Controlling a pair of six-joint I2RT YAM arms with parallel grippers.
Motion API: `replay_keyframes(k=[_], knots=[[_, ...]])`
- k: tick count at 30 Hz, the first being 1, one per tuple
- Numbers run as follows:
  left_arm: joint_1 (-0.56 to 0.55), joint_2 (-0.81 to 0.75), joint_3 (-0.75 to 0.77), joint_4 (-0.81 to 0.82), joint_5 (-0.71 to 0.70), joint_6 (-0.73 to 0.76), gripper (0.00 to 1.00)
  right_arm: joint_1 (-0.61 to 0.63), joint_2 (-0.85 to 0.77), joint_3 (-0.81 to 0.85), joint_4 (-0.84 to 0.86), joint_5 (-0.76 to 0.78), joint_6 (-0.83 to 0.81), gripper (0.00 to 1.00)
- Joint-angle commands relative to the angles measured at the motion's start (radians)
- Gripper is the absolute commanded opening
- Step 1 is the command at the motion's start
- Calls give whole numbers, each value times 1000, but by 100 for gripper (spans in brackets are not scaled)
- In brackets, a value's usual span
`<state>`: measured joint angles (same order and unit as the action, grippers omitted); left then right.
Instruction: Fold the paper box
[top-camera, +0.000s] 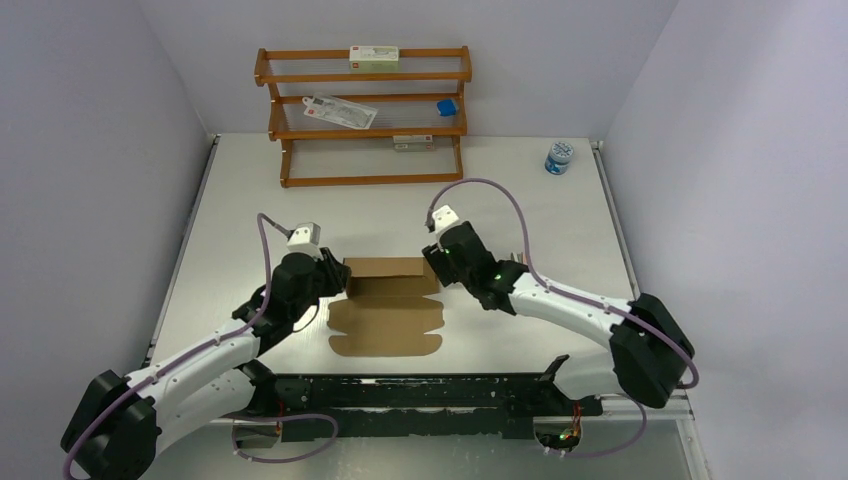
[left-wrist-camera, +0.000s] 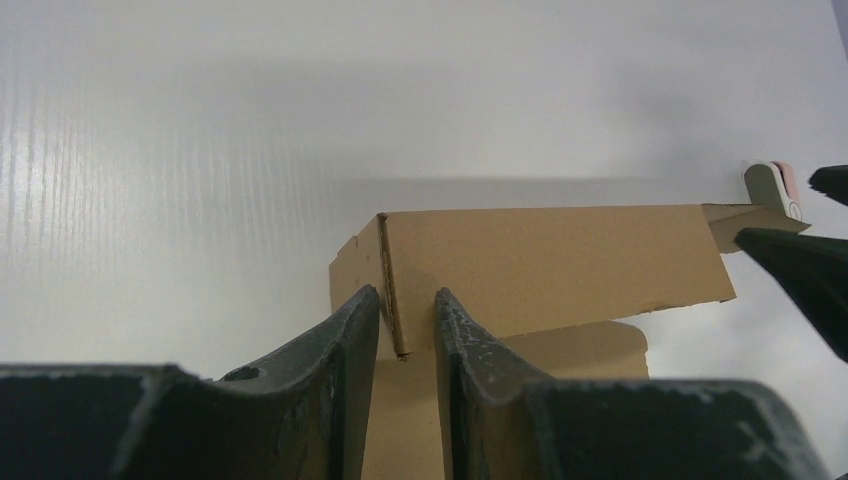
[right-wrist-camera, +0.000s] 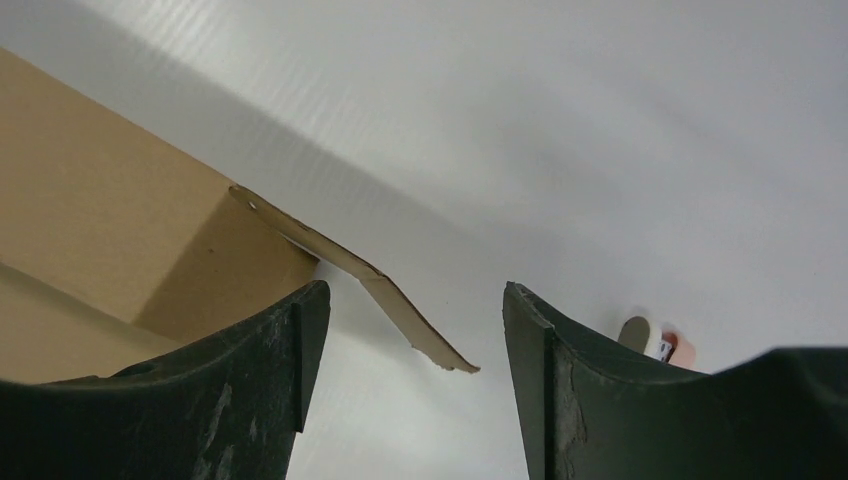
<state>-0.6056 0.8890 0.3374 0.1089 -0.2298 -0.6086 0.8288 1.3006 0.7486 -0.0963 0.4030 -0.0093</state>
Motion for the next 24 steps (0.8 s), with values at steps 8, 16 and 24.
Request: replay_keyframes(k=[8, 16, 24], knots=[[3, 15, 45, -32, 2, 48, 33, -18, 163, 46, 33, -72, -204, 63], [3, 30, 47, -20, 28, 46, 33, -23, 210, 45, 47, -185, -197, 49], [3, 16, 47, -10, 41, 29, 32, -23, 166, 41, -2, -296, -72, 35]])
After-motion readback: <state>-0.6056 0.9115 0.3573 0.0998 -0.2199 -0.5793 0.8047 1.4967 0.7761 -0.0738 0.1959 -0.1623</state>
